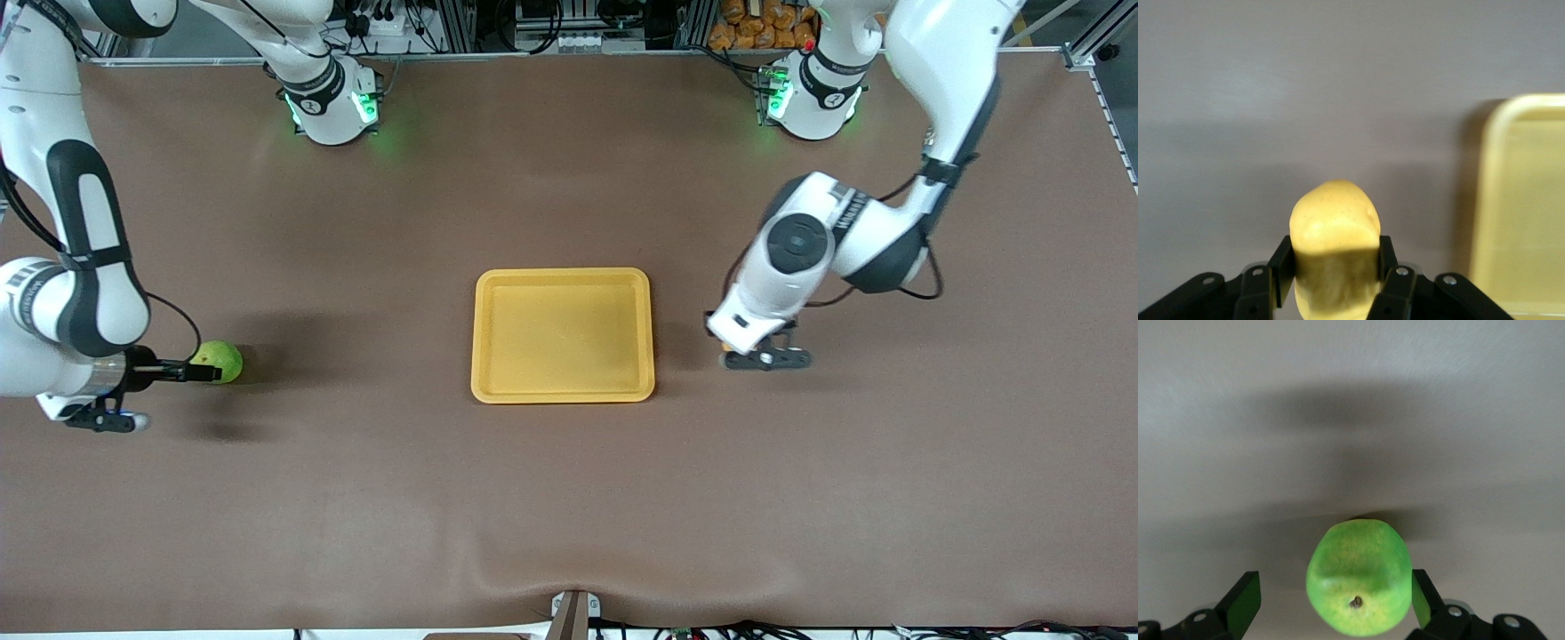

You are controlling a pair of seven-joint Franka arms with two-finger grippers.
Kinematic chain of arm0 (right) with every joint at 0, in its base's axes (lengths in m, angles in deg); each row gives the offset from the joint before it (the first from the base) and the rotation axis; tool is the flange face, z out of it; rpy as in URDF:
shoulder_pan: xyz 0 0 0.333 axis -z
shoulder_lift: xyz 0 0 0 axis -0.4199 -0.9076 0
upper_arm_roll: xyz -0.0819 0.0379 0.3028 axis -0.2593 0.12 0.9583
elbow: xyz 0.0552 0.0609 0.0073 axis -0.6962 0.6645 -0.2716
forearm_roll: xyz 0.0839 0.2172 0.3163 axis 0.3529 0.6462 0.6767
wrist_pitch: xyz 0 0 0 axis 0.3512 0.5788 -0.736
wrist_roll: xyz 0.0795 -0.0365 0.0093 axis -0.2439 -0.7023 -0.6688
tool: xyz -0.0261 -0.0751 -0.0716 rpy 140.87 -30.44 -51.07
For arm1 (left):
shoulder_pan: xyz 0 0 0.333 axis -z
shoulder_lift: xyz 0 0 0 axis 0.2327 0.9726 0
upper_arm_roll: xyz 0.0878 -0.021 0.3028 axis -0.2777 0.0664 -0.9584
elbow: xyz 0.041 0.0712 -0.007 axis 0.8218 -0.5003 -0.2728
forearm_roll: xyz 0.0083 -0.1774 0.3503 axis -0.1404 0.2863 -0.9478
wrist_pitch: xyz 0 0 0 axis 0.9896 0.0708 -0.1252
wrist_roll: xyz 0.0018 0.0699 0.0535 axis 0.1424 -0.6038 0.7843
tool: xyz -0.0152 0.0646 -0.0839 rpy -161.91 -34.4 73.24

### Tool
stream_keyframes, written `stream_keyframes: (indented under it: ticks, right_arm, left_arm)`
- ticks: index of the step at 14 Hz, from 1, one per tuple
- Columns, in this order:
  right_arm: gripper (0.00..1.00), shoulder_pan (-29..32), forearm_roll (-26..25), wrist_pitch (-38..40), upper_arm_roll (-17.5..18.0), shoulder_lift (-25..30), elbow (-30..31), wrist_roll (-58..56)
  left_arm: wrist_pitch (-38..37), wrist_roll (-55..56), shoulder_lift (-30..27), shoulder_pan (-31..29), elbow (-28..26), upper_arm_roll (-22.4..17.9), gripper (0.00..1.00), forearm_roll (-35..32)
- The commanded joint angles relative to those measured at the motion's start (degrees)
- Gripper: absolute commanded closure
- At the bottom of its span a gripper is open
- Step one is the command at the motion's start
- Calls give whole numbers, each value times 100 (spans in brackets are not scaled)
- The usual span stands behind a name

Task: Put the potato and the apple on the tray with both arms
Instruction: 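Carry the potato toward the tray while the right gripper grasps the apple, then lower the potato onto the tray while the right gripper carries the apple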

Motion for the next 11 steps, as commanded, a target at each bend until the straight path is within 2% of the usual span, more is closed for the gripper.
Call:
stream_keyframes:
  ticks: [1, 4, 8, 9, 10, 11]
  right_arm:
    - [0, 93, 70, -297, 34, 131, 314, -423]
    - [0, 164, 70, -369, 34, 87, 427, -503]
    - [0, 146, 122, -430, 43, 79, 577, -486]
    - [32, 146, 122, -430, 43, 79, 569, -503]
    - [75, 137, 122, -439, 43, 87, 534, -512]
    - [93, 111, 114, -439, 43, 96, 481, -521]
  left_arm:
    - [-135, 908, 408, 558, 587, -22, 100, -141]
    - [-135, 1552, 856, 1015, 1140, -57, 100, -168]
    - [-135, 2184, 1243, 1490, 1546, -144, 100, -422]
    - [-126, 2395, 1322, 1595, 1599, -180, 100, -614]
    - [-126, 2624, 1402, 1692, 1608, -189, 100, -851]
    - [-126, 2800, 1481, 1719, 1678, -189, 100, -1132]
